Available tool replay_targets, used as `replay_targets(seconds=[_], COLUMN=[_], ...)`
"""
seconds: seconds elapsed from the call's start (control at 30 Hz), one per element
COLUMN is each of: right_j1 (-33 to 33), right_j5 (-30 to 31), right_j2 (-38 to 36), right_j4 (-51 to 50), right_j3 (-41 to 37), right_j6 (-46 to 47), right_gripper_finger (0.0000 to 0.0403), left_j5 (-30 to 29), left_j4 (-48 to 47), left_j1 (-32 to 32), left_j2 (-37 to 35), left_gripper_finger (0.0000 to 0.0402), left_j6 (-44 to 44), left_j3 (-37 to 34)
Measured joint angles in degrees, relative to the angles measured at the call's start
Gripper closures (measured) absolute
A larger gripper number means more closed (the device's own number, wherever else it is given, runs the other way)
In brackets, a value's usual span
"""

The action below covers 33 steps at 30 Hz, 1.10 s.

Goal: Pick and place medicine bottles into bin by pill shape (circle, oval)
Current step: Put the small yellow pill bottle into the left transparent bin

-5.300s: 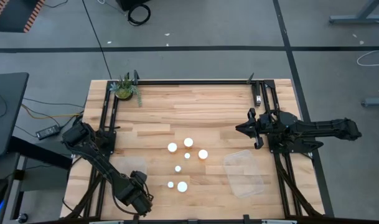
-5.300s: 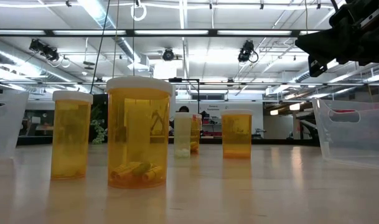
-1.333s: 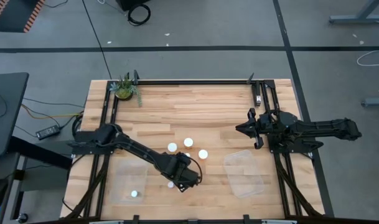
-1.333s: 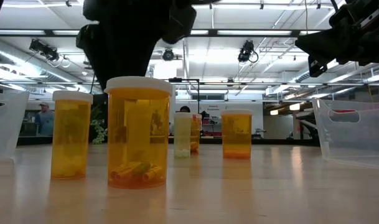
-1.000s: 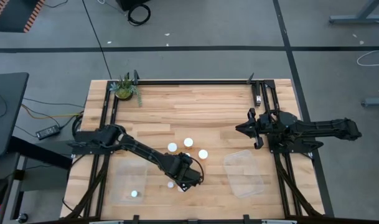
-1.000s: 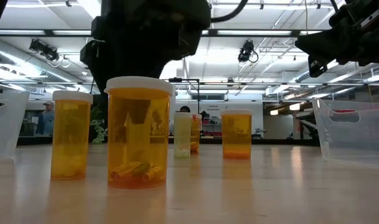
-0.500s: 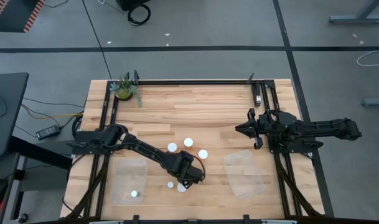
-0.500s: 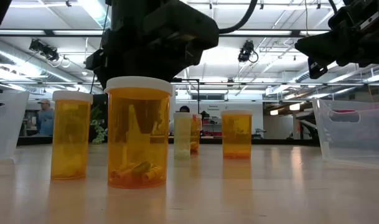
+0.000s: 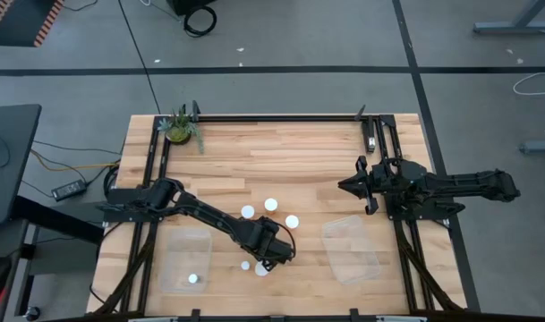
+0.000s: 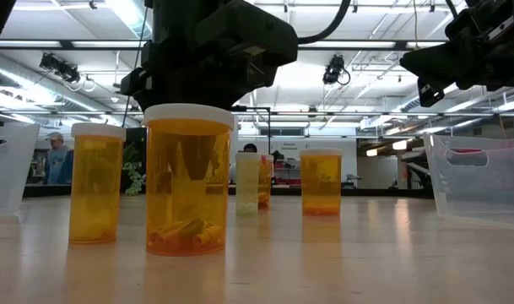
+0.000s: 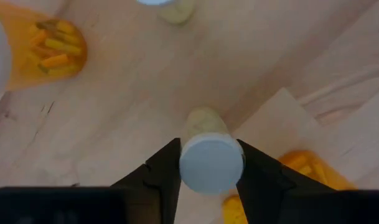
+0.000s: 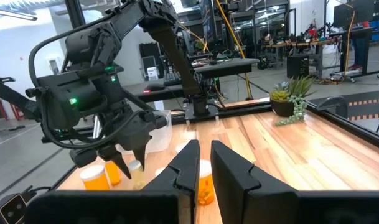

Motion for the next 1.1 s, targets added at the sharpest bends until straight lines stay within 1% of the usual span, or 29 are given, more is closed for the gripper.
replay_targets(seconds=[0.17,0.37,0.5,0.67,0.83,1.1], right_j1=[0.0,0.0,0.0,-0.01,0.0,0.01], right_j5=[0.0,0.0,0.0,0.0,-0.01,0.0], right_j2=[0.0,0.0,0.0,0.0,0.0,-0.02], right_j4=[0.02,0.02,0.02,0.02,0.02,-0.07], right_j3=[0.0,0.0,0.0,0.0,0.0,0.0], right_j6=[0.01,0.03,0.05,0.05,0.05,0.01], right_gripper_finger=[0.0356,0.0356,0.0356,0.0356,0.0356,0.0356], left_j5=[-0.53,-1.73,-1.67,-0.43,-0.54,-0.4], left_j4=[-0.02,-0.04,-0.16,-0.54,-1.31,-7.3], left_j1=[0.0,0.0,-0.19,-0.77,-1.72,-4.06], left_j2=[0.0,-0.02,-0.48,-2.93,-6.47,-9.13], left_gripper_finger=[0.0281,0.0269,0.0273,0.0281,0.0271,0.0281], left_j6=[2.02,3.45,3.92,4.51,4.48,1.46], left_j3=[0.02,0.0,-0.01,-0.01,0.02,0.04])
